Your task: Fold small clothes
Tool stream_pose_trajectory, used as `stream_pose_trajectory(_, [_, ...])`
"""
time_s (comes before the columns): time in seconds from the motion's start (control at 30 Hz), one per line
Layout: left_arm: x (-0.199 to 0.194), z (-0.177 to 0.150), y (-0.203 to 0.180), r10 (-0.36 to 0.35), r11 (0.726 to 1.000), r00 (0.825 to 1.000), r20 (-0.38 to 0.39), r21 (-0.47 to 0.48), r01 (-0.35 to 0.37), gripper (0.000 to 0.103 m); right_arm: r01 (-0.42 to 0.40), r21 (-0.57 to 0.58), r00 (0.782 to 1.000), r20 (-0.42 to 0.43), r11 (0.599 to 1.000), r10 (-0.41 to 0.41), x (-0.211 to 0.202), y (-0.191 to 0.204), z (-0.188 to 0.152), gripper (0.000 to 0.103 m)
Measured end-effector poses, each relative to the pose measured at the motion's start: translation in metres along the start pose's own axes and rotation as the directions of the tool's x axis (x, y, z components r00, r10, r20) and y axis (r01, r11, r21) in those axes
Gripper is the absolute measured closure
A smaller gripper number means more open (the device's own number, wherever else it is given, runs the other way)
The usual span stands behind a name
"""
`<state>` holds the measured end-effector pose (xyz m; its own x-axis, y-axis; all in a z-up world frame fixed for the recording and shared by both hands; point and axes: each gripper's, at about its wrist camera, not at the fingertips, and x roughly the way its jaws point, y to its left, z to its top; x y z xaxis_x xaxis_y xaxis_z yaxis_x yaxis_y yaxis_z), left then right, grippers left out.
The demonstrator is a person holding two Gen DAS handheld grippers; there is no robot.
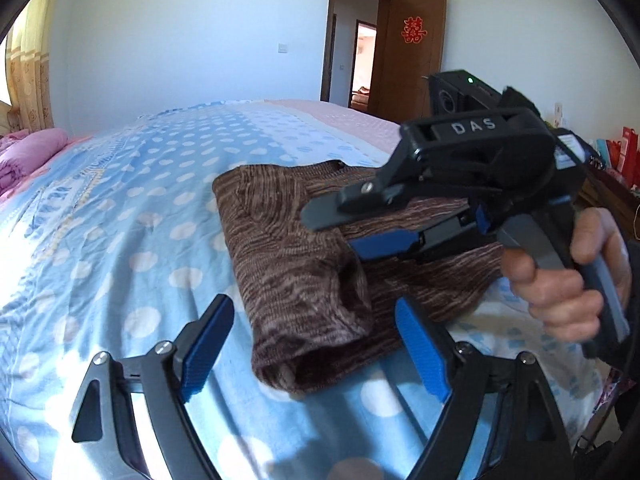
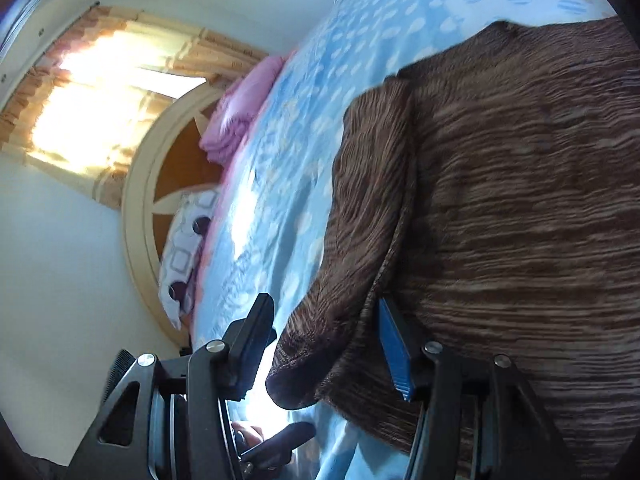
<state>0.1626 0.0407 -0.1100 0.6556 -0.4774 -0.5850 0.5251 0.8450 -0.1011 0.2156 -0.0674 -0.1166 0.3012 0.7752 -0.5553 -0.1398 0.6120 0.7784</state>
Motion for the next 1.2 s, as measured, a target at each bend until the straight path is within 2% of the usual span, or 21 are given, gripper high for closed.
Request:
stream_pose_trajectory(0.1, [0.005,0.003,-0.003,-0.007,1.0,1.0,-0.003,0.025,0.007,0.018,-0.027,0.014,0.999,-0.045,1.0,0.028,0.014,0.004,0.002,0.054])
stream_pose_trajectory(0.13, [0.008,0.004,-0.005,-0.01,0.999,1.0,-0.01,0.033,0.01,0.018,-0.043,0.019,0.997,-0.058,0.999,0.044,0.017,0.004,0.003,0.066])
stream_pose_trajectory(0.17, [0.01,0.004,-0.006,-0.012,0.999,1.0,-0.016,0.041,0.013,0.018,-0.053,0.026,0.997,-0.059,0.998,0.055,0.018,0.004,0.005,0.082])
stream_pose_trajectory(0.27, [0.015,0.007,-0.012,-0.017,0.998,0.999,-0.031,0.067,0.019,0.018,-0.099,0.056,0.994,-0.037,0.994,0.101,0.012,-0.001,0.008,0.088])
stream_pose_trajectory(0.33, [0.015,0.01,-0.018,-0.022,0.996,1.0,-0.014,0.088,0.024,0.018,-0.123,0.08,0.992,-0.026,0.989,0.125,0.008,-0.005,0.01,0.088])
stream_pose_trajectory(0.43, [0.014,0.017,-0.027,-0.011,0.993,0.999,0.046,0.118,0.005,0.026,-0.162,0.113,0.986,-0.013,0.98,0.165,0.001,-0.009,0.01,0.088])
stream_pose_trajectory(0.53, [0.025,0.022,-0.028,0.008,0.993,0.999,0.033,0.113,-0.012,0.048,-0.165,0.107,0.986,0.008,0.981,0.165,-0.01,-0.008,0.012,0.088])
stream_pose_trajectory(0.57, [0.028,0.022,-0.026,0.03,0.994,0.999,0.027,0.1,-0.032,0.068,-0.164,0.104,0.986,0.008,0.981,0.164,-0.012,-0.008,0.013,0.088])
stream_pose_trajectory(0.6, [0.03,0.023,-0.021,0.034,0.997,0.999,0.016,0.075,-0.035,0.081,-0.166,0.098,0.986,0.006,0.981,0.166,-0.014,-0.008,0.013,0.088])
stream_pose_trajectory(0.67, [0.029,0.024,-0.004,-0.002,1.0,1.0,0.022,-0.011,0.002,0.09,-0.178,0.096,0.984,0.004,0.979,0.178,-0.017,-0.01,0.015,0.088])
stream_pose_trajectory(0.77, [0.024,0.023,0.015,-0.041,0.992,0.998,0.045,-0.118,0.046,0.092,-0.197,0.067,0.98,0.01,0.978,0.197,-0.021,-0.009,0.016,0.087])
stream_pose_trajectory(0.87, [0.017,0.02,0.019,-0.067,0.986,0.995,0.079,-0.145,0.078,0.092,-0.082,-0.006,0.993,0.082,0.997,0.082,-0.035,-0.005,0.024,0.084])
stream_pose_trajectory(0.9, [0.015,0.02,0.019,-0.075,0.985,0.993,0.093,-0.146,0.088,0.092,-0.047,0.0,0.992,0.114,0.999,0.047,-0.04,-0.009,0.029,0.079])
stream_pose_trajectory(0.93, [0.012,0.019,0.019,-0.083,0.984,0.991,0.106,-0.147,0.098,0.093,-0.02,0.033,0.988,0.152,0.999,0.015,-0.045,-0.018,0.035,0.064])
stream_pose_trajectory(0.97, [0.011,0.018,0.019,-0.088,0.984,0.989,0.117,-0.147,0.105,0.094,-0.017,0.059,0.985,0.172,0.998,0.006,-0.047,-0.023,0.042,0.053])
stream_pose_trajectory(1.03, [0.009,0.017,0.019,-0.092,0.983,0.987,0.131,-0.147,0.111,0.094,-0.026,0.098,0.983,0.186,0.995,0.007,-0.045,-0.035,0.055,0.053])
stream_pose_trajectory(1.2, [0.012,0.019,0.025,-0.106,0.974,0.983,0.147,-0.181,0.133,0.094,0.031,0.068,0.993,0.111,0.997,-0.038,-0.01,-0.038,0.08,0.053])
